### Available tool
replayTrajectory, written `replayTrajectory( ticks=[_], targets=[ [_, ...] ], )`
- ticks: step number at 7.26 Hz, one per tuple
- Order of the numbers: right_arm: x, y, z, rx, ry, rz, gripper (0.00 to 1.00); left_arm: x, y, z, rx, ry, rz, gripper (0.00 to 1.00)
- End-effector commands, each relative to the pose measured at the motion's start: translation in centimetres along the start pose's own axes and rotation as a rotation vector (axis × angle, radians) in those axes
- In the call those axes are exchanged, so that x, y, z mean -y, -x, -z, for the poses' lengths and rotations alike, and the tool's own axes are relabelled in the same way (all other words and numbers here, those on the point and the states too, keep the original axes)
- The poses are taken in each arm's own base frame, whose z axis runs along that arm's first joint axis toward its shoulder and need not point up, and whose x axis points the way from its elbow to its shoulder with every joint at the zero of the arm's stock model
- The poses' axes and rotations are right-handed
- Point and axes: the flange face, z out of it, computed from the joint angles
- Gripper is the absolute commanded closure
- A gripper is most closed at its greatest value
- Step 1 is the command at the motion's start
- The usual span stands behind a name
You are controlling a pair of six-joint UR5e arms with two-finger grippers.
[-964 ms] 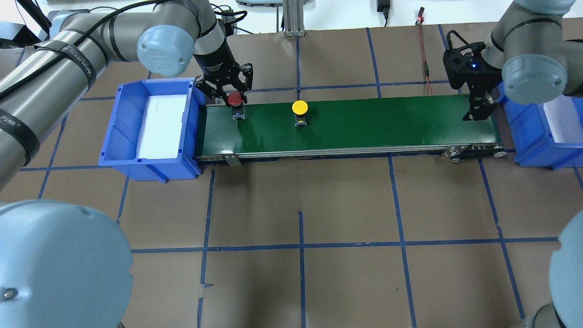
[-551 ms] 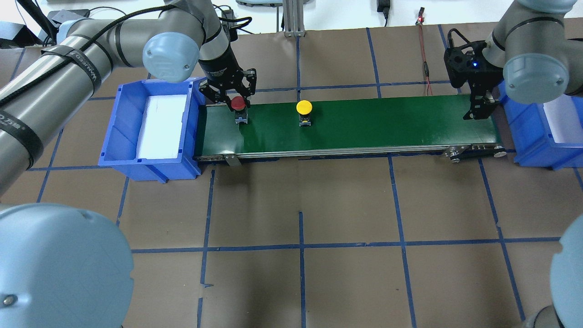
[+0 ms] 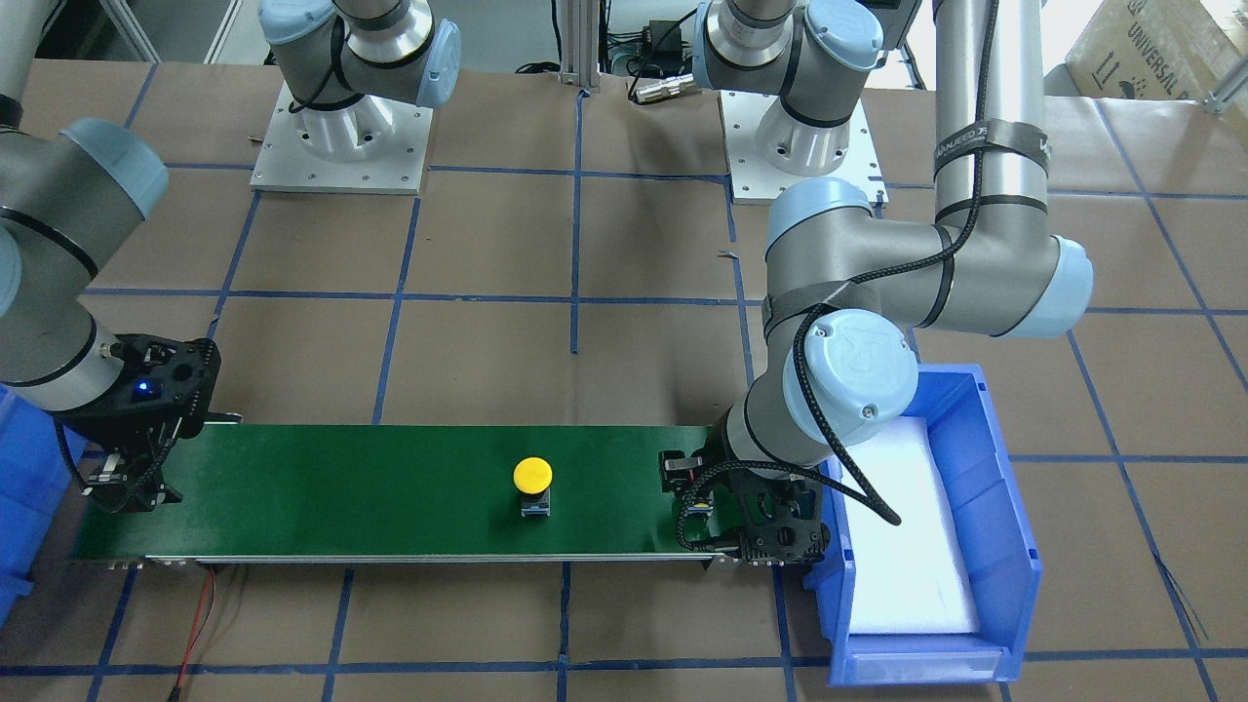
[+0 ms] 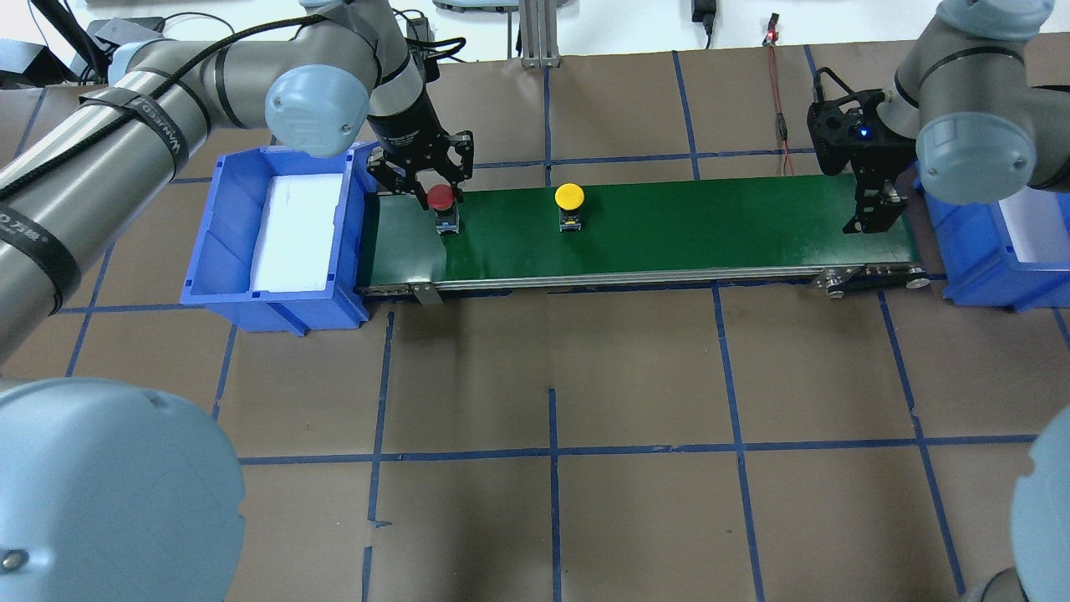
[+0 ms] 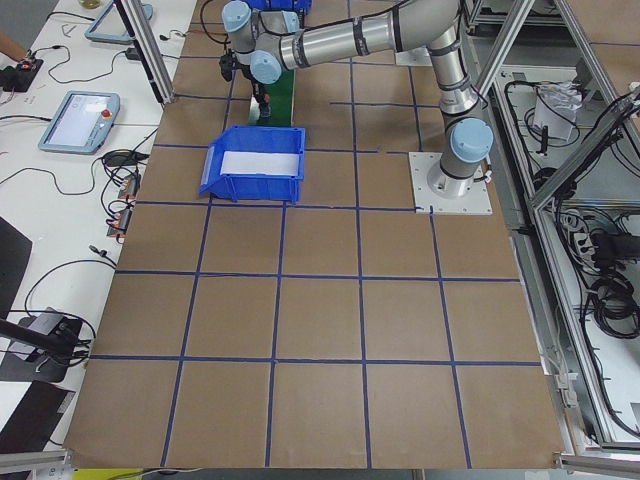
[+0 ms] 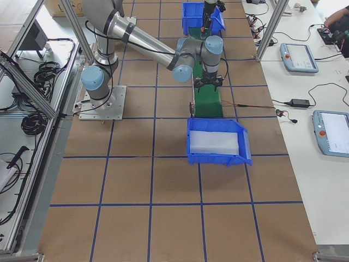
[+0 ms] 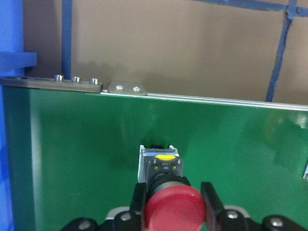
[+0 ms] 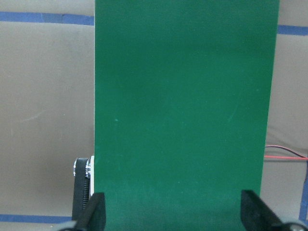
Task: Transport two buttons from left to right
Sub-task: 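Set the red button on the belt and open the left gripper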
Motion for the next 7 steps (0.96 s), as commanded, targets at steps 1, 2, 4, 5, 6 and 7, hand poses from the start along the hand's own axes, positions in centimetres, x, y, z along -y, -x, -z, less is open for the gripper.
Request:
replayTrajectory(
  ticks=[1, 2, 4, 5, 6, 7],
  targets=[
    [0.1, 0.0, -0.2, -0.001, -0.009, 0.001, 0.00, 0.2, 0.4, 1.9, -0.008, -0.029, 0.005, 0.16],
    [0.1, -0.2, 0.1, -0.034, 0.003, 0.004, 0.00, 0.1, 0.6, 2.9, -0.009, -0.047, 0.007, 0.15],
    [0.1, -0.1, -0.5, -0.029, 0.000, 0.008, 0.00, -0.2, 3.4, 6.9, -0.015, -0.097, 0.045, 0.12],
    [0.1, -0.1, -0.4, -0.030, 0.001, 0.010, 0.00, -1.3, 4.9, 8.9, -0.013, -0.109, 0.041, 0.10],
    [0.1, -0.1, -0.4, -0.032, 0.001, 0.008, 0.00, -2.7, 6.2, 10.7, -0.002, -0.098, 0.007, 0.10],
    [0.1, -0.1, -0.5, -0.030, 0.001, 0.008, 0.00, -4.2, 7.3, 12.9, 0.074, -0.102, -0.030, 0.08]
  ],
)
